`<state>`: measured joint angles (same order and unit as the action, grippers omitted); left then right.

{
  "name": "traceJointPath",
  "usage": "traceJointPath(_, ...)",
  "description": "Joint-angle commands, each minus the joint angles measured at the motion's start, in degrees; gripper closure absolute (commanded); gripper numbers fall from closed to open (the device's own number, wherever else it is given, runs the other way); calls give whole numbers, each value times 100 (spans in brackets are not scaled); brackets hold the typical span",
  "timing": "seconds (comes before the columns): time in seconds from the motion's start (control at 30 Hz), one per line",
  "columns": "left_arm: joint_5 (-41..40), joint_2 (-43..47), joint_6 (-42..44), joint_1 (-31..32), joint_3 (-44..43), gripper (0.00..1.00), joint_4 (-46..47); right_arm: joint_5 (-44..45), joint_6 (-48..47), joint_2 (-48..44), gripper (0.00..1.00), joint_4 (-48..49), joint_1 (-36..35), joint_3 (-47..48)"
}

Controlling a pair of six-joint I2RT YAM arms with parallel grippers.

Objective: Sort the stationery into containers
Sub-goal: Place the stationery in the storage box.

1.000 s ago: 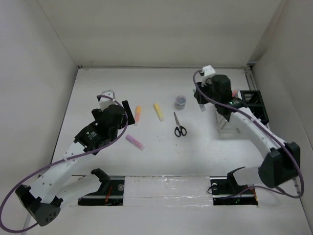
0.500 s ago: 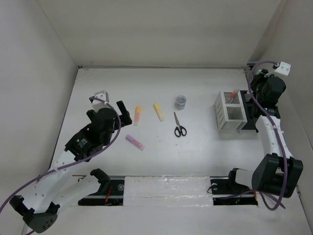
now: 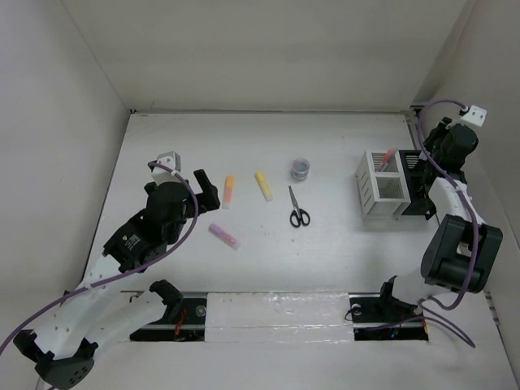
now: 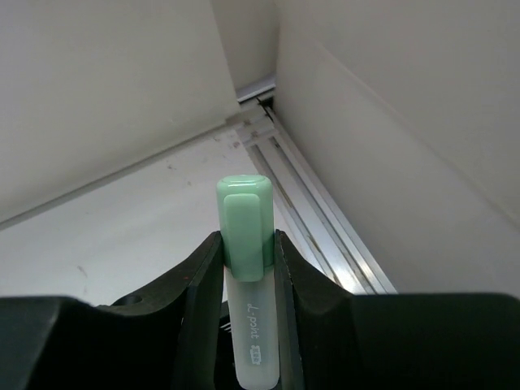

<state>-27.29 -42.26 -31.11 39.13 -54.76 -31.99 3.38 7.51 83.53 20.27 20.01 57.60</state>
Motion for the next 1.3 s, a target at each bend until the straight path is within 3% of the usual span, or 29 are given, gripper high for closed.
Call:
traceJointPath(0.0, 48, 69, 88, -20, 53, 0, 193, -127, -21, 181, 100, 478, 100, 313)
traceJointPath(0.5, 259, 174, 193, -20, 53, 0, 298, -496, -21, 533, 100, 662, 152, 49)
traceJointPath(0.87, 259, 174, 193, -20, 53, 0, 298, -443, 154, 23, 97, 838, 152, -636)
traceJointPath(1.0, 259, 227, 193, -20, 53, 0, 298, -443, 154, -117, 88, 838, 152, -803)
traceJointPath(1.03, 259, 227, 193, -20, 53, 0, 298, -443, 154, -117, 73, 838, 152, -803)
traceJointPath(1.1, 259, 227, 193, -20, 53, 0, 298, -443, 207, -179, 56, 838, 152, -865)
traceJointPath(1.13, 259, 227, 193, -20, 53, 0, 298, -443, 207, -179, 41, 890, 152, -917)
traceJointPath(1.27, 259, 227, 193, -20, 53, 0, 298, -549, 260, -354, 21, 1058, 152, -970)
